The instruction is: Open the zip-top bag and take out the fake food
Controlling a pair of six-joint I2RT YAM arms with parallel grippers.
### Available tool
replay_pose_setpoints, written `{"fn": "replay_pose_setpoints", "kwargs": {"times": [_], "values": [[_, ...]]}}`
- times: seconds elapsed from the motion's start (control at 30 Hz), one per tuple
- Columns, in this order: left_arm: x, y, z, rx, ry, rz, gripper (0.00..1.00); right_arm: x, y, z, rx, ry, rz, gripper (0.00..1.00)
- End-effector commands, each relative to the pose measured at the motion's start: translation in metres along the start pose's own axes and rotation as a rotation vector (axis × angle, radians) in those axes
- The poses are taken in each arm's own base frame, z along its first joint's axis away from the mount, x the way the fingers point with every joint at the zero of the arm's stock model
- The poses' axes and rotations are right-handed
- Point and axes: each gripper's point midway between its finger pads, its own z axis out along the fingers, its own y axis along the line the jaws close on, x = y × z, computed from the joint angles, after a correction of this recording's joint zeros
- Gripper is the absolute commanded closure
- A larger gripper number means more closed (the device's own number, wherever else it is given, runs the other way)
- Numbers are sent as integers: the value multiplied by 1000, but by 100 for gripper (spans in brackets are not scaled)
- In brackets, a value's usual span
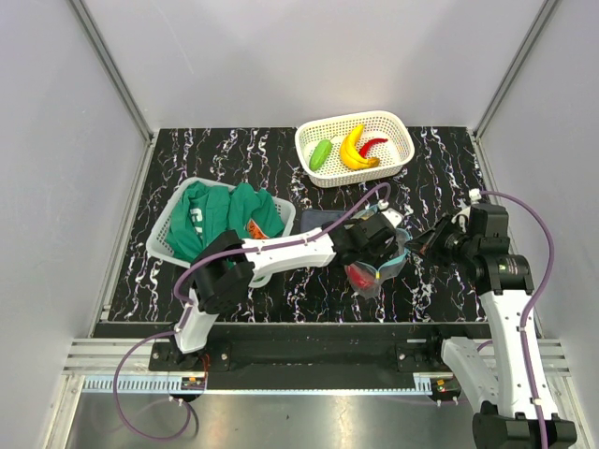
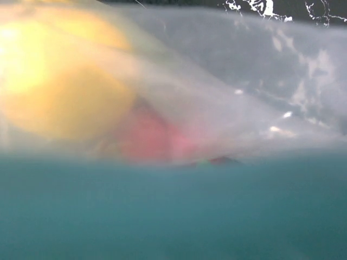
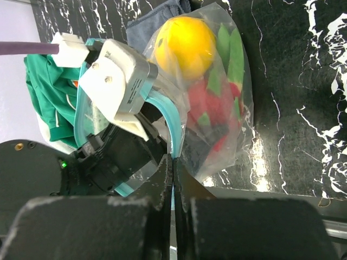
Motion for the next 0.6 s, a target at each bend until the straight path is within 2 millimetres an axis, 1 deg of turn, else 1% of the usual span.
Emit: {"fn": "replay_pose_setpoints", "kwargs": {"times": [0.0, 0.03, 0.07, 0.1, 0.2, 0.23, 0.33, 0.4, 0.43, 0.5, 0.53, 0.57], "values": [[-44, -5, -42, 25, -115, 58, 98, -9, 7, 0, -27, -21, -57, 100], [-50, -6, -49, 28, -135, 62, 100, -10, 7, 0, -26, -22, -59, 100], [-57, -8, -57, 36, -157, 61, 100, -12, 8, -1, -22, -26, -65, 100], [-70, -11, -70, 53, -194, 70, 100, -13, 7, 0, -15, -26, -68, 100], [-87, -19, -94, 78, -252, 91, 100, -17, 4, 0, 14, -38, -69, 100], [-95, -25, -108, 112, -288, 99, 100, -19, 3, -1, 19, -41, -71, 100], [-104, -35, -126, 165, -337, 132, 100, -26, 9, -8, 17, -79, -78, 100], [-109, -39, -127, 191, -371, 168, 100, -33, 20, -21, -8, -123, -91, 100], [-107, -37, -121, 182, -362, 183, 100, -36, 28, -29, -29, -141, -99, 100], [-107, -35, -115, 183, -351, 200, 100, -36, 38, -35, -67, -144, -109, 100], [-106, -39, -113, 224, -337, 199, 100, -35, 46, -38, -98, -133, -115, 99], [-106, -40, -112, 246, -328, 187, 100, -33, 46, -38, -99, -120, -106, 92]]}}
